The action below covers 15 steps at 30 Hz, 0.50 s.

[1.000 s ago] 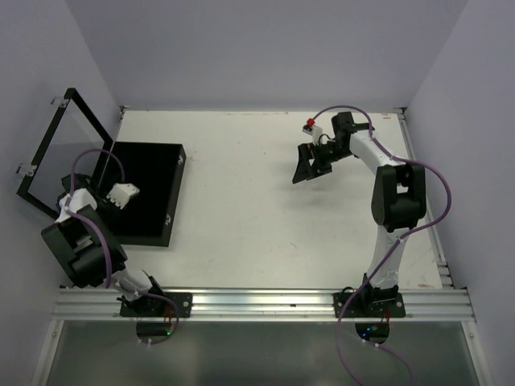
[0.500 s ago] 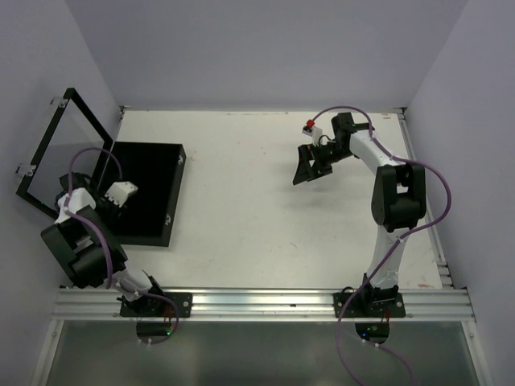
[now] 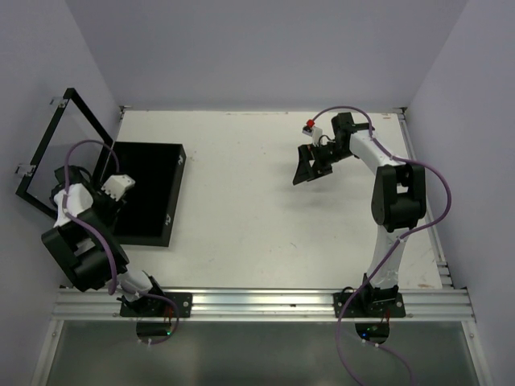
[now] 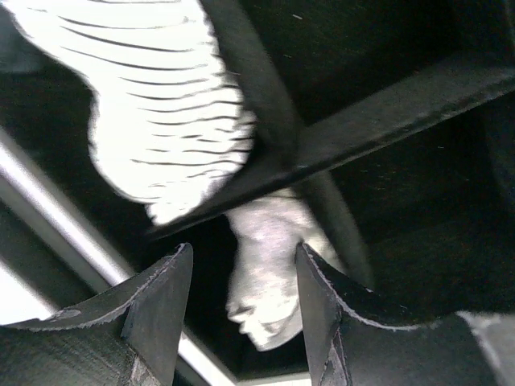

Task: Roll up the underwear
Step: Place the rolled underwear into the container

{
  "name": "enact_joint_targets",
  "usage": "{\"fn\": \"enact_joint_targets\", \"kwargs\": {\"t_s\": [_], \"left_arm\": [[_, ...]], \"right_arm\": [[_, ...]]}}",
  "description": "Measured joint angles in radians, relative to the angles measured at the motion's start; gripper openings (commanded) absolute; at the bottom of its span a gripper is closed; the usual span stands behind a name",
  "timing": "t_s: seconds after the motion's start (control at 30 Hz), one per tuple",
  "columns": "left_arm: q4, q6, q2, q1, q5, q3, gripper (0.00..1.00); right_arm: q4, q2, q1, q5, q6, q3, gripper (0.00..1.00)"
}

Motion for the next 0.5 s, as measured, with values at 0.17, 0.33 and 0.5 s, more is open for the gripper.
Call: {"fn": "enact_joint_targets", "kwargs": {"t_s": [0.17, 0.33, 0.5], "left_arm": [[-0.01, 0.012, -0.003, -0.01, 0.008, 0.053, 0.58], [0.002, 0.044, -0.049, -0.043, 0.003, 0.062, 0.58], [0.051, 0.069, -0.159, -0.129, -0.023, 0.058, 0.59]], "right_arm": [[0.0, 0.0, 0.0, 0.0, 0.0, 0.0, 0.99], [0.0, 0.0, 0.0, 0.0, 0.0, 0.0, 0.99], [0.001, 0.0, 0.0, 0.0, 0.0, 0.0, 0.98]]}}
